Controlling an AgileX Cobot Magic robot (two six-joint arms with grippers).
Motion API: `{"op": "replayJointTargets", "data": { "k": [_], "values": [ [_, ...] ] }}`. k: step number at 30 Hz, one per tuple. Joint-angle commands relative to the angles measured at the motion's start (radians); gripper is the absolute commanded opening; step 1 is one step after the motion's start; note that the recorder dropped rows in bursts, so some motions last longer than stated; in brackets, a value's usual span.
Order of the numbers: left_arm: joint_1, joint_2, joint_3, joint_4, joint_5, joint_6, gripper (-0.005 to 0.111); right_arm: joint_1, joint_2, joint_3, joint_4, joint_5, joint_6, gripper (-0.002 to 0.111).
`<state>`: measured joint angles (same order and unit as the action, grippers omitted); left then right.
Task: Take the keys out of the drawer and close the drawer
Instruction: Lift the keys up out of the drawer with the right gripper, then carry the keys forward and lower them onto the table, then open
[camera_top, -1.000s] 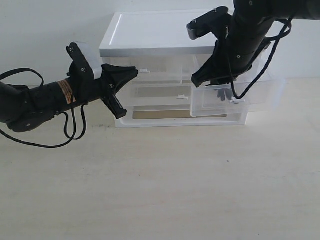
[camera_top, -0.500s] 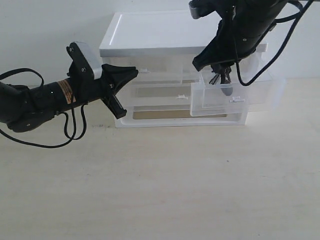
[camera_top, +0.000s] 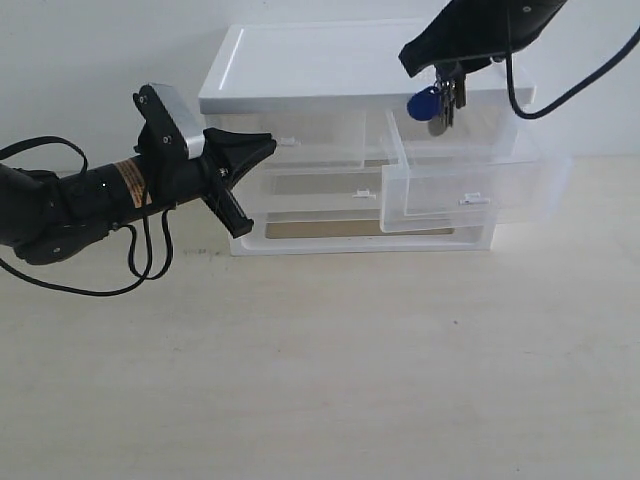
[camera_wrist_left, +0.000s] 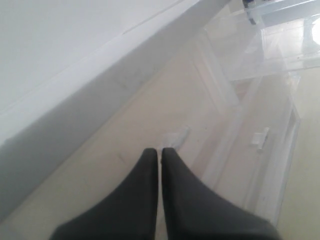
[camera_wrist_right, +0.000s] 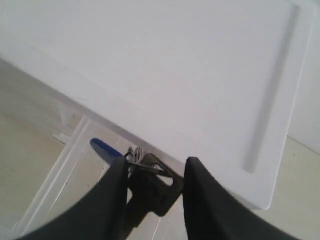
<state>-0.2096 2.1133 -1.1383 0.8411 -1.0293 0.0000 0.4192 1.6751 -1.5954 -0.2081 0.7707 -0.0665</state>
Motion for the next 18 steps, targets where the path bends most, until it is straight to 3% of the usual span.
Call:
{"op": "replayJointTargets", "data": {
  "k": [1, 5, 10, 18],
  "values": [
    [0.0, 0.01, -0.02, -0.093, 0.08, -0.009, 0.004, 0.0, -0.058, -0.003, -0.004, -0.014, -0.002, 0.0],
    [0.0, 0.01, -0.02, -0.093, 0.08, -0.009, 0.004, 0.003, -0.125, -0.003, 0.013, -0.002, 0.0, 0.0],
    [0.0, 0.01, -0.02, -0.093, 0.08, -0.009, 0.004, 0.16, -0.235, 0.032, 0.011, 0.042, 0.016, 0.0],
    [0.0, 0.01, -0.02, -0.093, 0.08, -0.009, 0.004, 0.315, -0.309, 0.312, -0.026, 0.045, 0.115, 0.0]
  ]
}}
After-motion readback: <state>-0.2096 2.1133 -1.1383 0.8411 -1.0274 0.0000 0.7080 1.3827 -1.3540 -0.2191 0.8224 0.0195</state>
